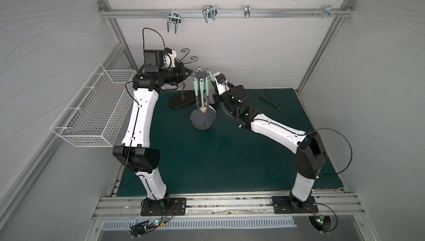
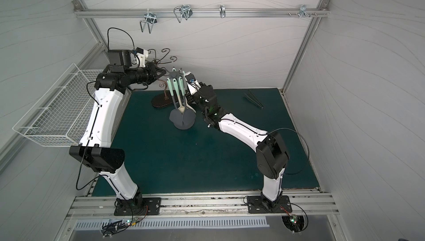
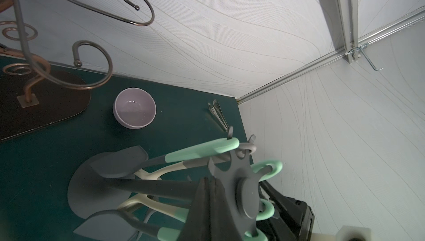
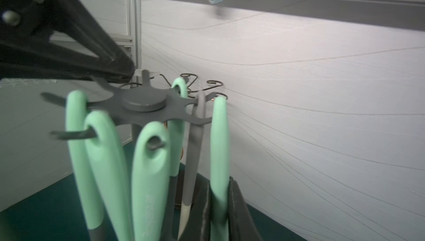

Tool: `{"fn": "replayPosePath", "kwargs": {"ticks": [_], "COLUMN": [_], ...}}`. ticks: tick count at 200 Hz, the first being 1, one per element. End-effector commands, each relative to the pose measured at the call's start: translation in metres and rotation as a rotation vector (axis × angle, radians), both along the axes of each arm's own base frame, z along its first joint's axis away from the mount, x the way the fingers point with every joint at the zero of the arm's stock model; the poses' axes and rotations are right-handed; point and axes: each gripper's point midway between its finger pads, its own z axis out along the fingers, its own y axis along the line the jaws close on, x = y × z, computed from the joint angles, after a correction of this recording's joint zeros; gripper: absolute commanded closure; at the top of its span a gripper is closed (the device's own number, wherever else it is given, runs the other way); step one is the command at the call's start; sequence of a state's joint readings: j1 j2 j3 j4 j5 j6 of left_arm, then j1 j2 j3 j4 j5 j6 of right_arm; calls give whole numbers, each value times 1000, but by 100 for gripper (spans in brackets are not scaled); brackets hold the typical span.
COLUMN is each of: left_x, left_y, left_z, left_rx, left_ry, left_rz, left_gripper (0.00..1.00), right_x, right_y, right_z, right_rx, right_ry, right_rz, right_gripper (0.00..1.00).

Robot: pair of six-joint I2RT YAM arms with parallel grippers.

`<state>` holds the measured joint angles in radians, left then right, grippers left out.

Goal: Take the spatula off the kitchen utensil rack
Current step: Take off the spatula from the rack.

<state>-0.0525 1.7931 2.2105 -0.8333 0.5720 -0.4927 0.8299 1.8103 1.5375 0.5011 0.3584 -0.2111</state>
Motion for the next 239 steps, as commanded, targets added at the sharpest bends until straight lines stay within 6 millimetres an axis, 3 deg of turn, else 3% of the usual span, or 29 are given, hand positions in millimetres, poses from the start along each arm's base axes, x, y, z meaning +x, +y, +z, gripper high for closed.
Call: {"fn": "replayPosePath", "kwargs": {"ticks": [1,59,72,86,109,148,174,199,205,222,239], "left_x": [2,2,-1,-2,-6,-17,-35,-68,-76,-104,-133], "left_y": [3,-1,-4,-4,1,13,26,38,37,22,-12], "left_z": [10,11,14,14,18,23,14,3,-11,-28,-48], "left_rx": [22,11,-1,1,11,67,147,239,247,286,326], "left_ry": [-42,-52,-63,-75,-105,-145,-154,-174,-158,-180,-189], "left_rz": [-5,-37,-56,-62,-52,-33,-9,30,30,7,-65], "left_gripper": [100,100,68,47,31,19,12,12,13,15,17], "right_x": [-12,-17,-19,-21,-25,-39,-60,-89,-99,-124,-146], "right_y": [-36,-32,-32,-35,-50,-82,-97,-104,-102,-93,-83], "right_z": [67,62,58,52,43,28,10,-14,-19,-36,-53], "right_rx": [161,136,118,94,81,141,133,111,104,83,57], "right_ry": [-138,-141,-115,-79,-12,188,308,370,375,399,454], "right_rz": [-91,-80,-66,-61,-67,-5,55,134,182,320,437], "right_gripper": [100,100,100,100,100,100,100,100,100,100,100]}}
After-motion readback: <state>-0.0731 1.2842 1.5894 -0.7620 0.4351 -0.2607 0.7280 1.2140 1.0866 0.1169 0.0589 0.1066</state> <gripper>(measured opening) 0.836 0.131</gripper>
